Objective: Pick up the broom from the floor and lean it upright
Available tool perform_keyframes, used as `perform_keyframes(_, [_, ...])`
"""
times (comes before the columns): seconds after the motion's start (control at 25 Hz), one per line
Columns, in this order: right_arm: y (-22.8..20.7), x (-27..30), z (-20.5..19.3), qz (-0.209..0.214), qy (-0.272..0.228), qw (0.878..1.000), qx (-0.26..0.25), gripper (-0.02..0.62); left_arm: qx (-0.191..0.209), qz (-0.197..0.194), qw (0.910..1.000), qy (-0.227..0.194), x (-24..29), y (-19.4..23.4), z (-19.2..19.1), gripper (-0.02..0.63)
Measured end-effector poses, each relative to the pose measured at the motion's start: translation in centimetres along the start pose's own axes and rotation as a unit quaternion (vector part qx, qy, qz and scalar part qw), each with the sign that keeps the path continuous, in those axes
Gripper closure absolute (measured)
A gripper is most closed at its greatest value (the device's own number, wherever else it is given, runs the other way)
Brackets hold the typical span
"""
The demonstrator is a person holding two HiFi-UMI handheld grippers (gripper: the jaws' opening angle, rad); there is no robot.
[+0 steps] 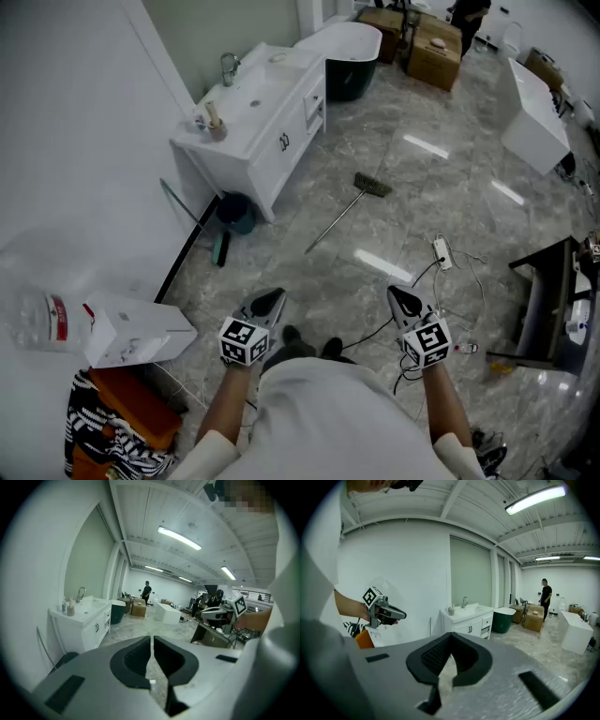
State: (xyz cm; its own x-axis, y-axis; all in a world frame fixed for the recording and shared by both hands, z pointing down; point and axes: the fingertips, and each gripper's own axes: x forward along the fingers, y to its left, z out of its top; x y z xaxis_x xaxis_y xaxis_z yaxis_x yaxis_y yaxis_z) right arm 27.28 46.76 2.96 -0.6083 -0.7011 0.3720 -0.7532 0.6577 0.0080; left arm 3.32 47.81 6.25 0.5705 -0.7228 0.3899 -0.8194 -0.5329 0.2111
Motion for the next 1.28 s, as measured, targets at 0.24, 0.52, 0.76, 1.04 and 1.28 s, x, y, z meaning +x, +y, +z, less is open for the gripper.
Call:
perform_keyframes(0.24, [0.1,-0.3,-0.4,0.001,-0.001,1.0,-0.002,0.594,0.002,-0.004,1.0,-0.001,0.2,-0.9,-0.3,0.586])
perform_keyframes(0.52, [-0.2,-0.3,-0.7,0.002,0.005,1.0,0.003,0.594,0.007,-0.008,0.9999,0.002,0.8,-1.4,-0.3,0.584])
perform_keyframes(0.76, [-0.9,0.1,-1.0,0.006,0.011,1.0,0.005,0.594,0.006,-0.006,1.0,0.001,1.3,-1.5,-0.4,0.584])
perform_keyframes(1.04, [-2.4,1.5,-1.4,0.005,0.023,1.0,0.014,0.594,-0.004,-0.007,0.9999,0.007,3.2,-0.8,-0.5,0.584])
perform_keyframes(1.28, [-5.0,4.1,-1.3,0.001,0.035,0.999,0.018,0.594,-0.007,-0.02,0.9997,0.015,6.8,1.0,0.6,0.586])
